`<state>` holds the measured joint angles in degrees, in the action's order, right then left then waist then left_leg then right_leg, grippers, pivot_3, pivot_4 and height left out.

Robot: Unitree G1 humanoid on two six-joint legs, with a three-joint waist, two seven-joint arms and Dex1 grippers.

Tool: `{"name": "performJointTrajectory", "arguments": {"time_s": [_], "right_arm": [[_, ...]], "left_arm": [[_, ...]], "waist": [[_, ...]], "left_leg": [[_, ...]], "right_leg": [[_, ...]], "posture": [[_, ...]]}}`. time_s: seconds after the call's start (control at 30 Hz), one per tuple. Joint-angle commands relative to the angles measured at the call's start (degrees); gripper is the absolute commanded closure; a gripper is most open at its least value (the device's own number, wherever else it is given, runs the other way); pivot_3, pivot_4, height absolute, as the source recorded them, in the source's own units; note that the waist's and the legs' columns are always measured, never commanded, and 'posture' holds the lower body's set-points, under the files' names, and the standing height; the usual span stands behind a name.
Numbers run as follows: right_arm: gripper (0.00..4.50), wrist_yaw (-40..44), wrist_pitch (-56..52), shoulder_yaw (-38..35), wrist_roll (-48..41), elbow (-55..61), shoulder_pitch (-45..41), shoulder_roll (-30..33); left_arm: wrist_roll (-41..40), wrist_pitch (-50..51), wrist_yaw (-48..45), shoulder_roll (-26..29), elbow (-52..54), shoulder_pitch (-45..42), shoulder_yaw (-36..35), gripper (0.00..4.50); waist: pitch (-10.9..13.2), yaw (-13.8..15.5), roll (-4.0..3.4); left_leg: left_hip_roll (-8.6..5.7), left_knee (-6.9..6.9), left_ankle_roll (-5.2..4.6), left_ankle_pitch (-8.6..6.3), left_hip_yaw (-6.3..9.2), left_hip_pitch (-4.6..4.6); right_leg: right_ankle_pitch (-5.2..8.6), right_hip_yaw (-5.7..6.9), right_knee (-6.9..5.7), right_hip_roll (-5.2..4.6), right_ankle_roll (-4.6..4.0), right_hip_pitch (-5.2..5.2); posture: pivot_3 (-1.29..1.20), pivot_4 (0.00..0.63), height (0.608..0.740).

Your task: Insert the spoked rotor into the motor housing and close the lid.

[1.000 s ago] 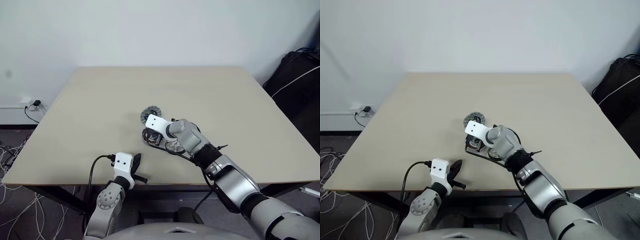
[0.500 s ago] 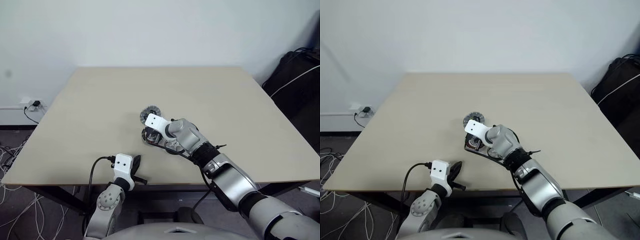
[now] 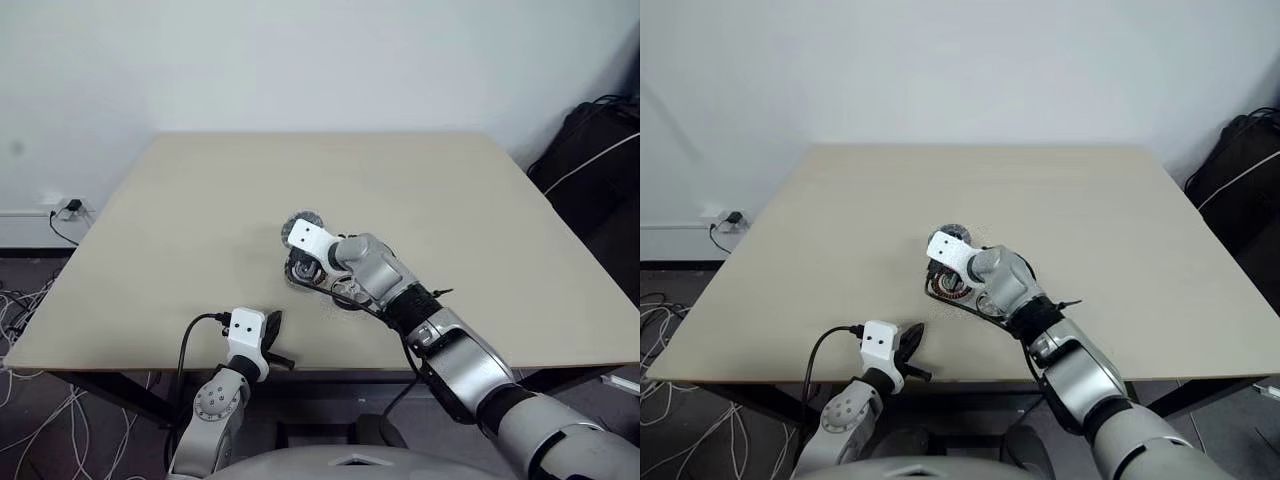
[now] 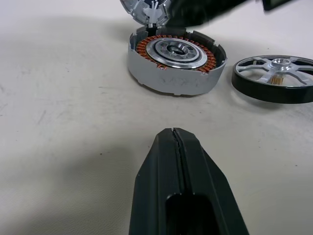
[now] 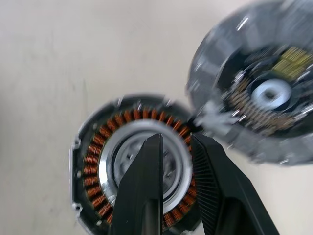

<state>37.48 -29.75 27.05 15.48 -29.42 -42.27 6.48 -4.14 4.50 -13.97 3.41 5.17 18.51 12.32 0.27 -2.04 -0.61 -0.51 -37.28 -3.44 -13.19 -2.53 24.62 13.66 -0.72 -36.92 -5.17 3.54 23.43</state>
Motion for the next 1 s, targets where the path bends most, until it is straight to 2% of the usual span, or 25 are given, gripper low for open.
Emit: {"name": "performJointTrajectory", "arguments": {"time_s": [0.03,0.07,0.13,0.27,0.43,1.0], "right_arm": [[3.53,-0.1,-1.4,-0.8,0.0,5.9,0.7,0.9],[3.94,0.0,-2.0,-0.7,0.0,7.7,1.6,1.4],[4.48,0.2,-3.0,-0.4,0.0,10.3,3.1,2.0],[4.48,0.4,-5.5,0.0,-0.5,14.4,6.2,2.6],[4.48,-2.1,-6.9,-0.2,0.0,13.6,7.8,1.7],[4.48,-6.9,-4.9,-0.8,-0.3,6.8,5.4,-0.2]], "left_arm": [[-0.3,-1.1,-0.4,-0.4,0.8,-0.7,0.3,4.50],[-0.3,-1.1,-0.5,-0.3,0.8,-0.8,0.4,4.50],[-0.3,-1.0,-0.6,-0.3,0.8,-0.9,0.4,4.50],[-0.4,-0.9,-0.8,-0.2,0.8,-0.9,0.4,4.50],[-0.3,-0.9,-1.1,-0.1,0.7,-1.0,0.4,4.50],[-0.1,-1.2,-1.0,-0.2,0.5,-1.1,0.0,4.50]], "waist": [[0.0,0.0,0.00],[0.0,0.0,0.00],[0.0,0.2,0.01],[0.0,0.5,0.01],[0.0,0.5,0.02],[0.0,0.5,0.02]], "left_leg": [[0.00,0.00,0.00,0.00,0.00,0.00],[0.00,0.00,0.00,0.00,0.00,0.00],[-0.01,0.00,0.00,0.00,0.00,0.02],[-0.01,0.00,-0.01,0.00,0.00,0.03],[-0.01,0.00,0.00,0.00,-0.01,0.02],[0.00,-0.01,-0.01,0.00,-0.01,0.02]], "right_leg": [[0.00,0.00,0.00,-0.01,0.00,0.00],[0.00,0.00,0.00,-0.01,0.00,0.00],[0.00,0.01,0.01,-0.05,0.00,0.00],[0.01,0.01,0.04,-0.06,-0.01,0.01],[0.01,0.01,0.01,-0.05,-0.01,0.00],[0.01,0.02,0.02,0.03,0.00,0.00]], "posture": [[0.00,0.000,0.740],[0.00,0.000,0.740],[0.00,0.000,0.740],[0.00,0.000,0.740],[0.00,0.000,0.740],[0.00,0.000,0.740]]}}
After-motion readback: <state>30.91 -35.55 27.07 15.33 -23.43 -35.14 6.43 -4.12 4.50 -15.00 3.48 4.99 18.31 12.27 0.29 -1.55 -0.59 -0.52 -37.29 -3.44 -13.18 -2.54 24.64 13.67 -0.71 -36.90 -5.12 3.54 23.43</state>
